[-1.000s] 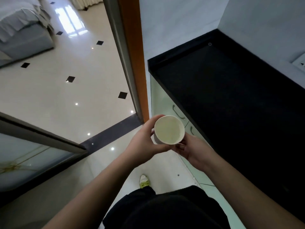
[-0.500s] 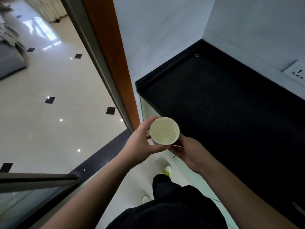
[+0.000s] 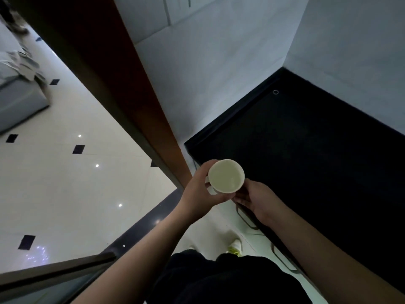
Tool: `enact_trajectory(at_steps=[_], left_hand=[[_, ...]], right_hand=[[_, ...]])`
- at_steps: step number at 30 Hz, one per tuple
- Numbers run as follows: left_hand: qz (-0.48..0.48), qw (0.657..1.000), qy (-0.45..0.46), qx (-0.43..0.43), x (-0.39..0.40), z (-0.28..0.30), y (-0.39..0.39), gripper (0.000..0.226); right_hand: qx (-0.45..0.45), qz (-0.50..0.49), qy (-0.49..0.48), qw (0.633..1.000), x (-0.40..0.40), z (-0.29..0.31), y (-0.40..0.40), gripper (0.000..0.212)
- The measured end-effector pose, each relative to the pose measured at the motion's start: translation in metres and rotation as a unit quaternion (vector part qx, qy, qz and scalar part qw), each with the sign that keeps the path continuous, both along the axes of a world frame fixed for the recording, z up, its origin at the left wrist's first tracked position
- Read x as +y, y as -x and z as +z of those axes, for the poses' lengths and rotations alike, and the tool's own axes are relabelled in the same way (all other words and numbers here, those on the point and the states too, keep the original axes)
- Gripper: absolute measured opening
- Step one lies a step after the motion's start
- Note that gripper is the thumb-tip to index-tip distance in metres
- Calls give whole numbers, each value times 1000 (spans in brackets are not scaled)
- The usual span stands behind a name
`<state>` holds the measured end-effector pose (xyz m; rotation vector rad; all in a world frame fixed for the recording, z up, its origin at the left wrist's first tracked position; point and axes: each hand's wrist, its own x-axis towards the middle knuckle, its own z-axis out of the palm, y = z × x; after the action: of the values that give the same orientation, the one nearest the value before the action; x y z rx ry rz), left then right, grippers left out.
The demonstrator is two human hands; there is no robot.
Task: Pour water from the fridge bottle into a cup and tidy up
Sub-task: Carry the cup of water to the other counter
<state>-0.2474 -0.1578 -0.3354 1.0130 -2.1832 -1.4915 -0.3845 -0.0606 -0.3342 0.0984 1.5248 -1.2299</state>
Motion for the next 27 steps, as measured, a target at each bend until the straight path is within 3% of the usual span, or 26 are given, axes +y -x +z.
enact_trajectory(at_steps=[7, 15, 27], left_hand=[[-58, 998, 21, 3, -58, -26, 32, 79], [-70, 992, -103, 22, -112, -61, 62, 80], [7, 988, -149, 36, -133, -82, 103, 74]], right_hand=[[2, -38, -23, 999, -55, -26, 24, 22], [-9, -97, -45, 994, -107, -45, 46, 17], [-10, -155, -37, 987, -147, -53, 77, 14]])
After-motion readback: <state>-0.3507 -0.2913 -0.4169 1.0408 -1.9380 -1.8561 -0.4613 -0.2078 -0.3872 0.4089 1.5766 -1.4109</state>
